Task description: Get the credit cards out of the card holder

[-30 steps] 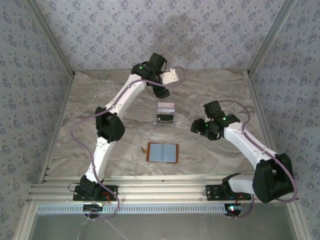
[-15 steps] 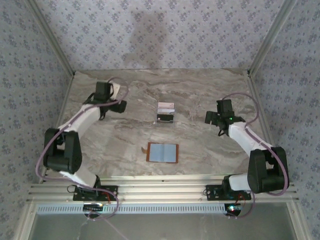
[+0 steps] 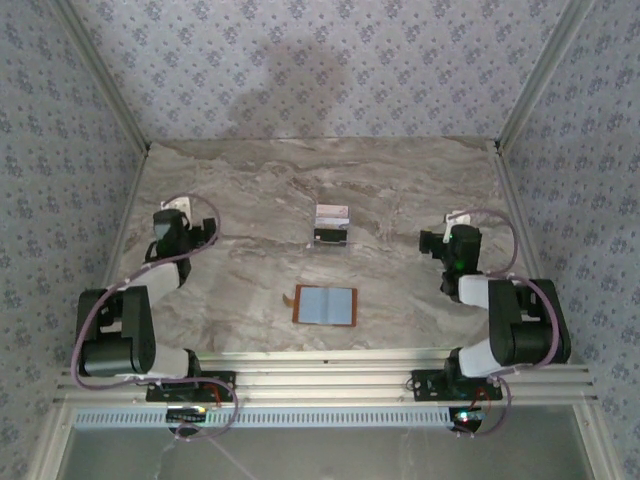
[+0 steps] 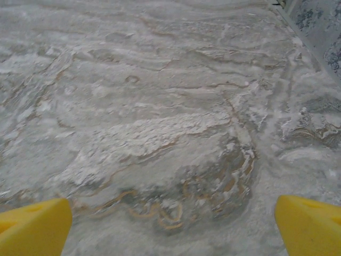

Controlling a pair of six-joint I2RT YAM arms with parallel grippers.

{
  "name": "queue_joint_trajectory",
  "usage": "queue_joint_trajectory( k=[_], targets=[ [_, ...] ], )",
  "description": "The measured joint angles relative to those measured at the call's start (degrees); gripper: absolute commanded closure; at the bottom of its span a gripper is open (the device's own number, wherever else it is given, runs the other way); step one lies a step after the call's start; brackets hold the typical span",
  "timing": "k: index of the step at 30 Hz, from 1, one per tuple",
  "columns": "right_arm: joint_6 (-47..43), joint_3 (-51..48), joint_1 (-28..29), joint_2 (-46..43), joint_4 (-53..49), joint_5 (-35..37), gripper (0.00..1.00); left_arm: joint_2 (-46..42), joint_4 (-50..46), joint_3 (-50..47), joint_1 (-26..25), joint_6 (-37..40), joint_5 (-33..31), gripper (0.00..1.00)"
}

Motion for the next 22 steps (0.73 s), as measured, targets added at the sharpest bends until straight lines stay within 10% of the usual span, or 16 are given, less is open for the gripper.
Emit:
queue_joint_trajectory(
  k=[22],
  targets=[
    [-0.02, -0.35, -1.05, 3.04, 6.75, -5.33, 0.00, 8.52, 20.85, -8.20, -2.21, -0.35, 0.57, 0.00]
  ],
)
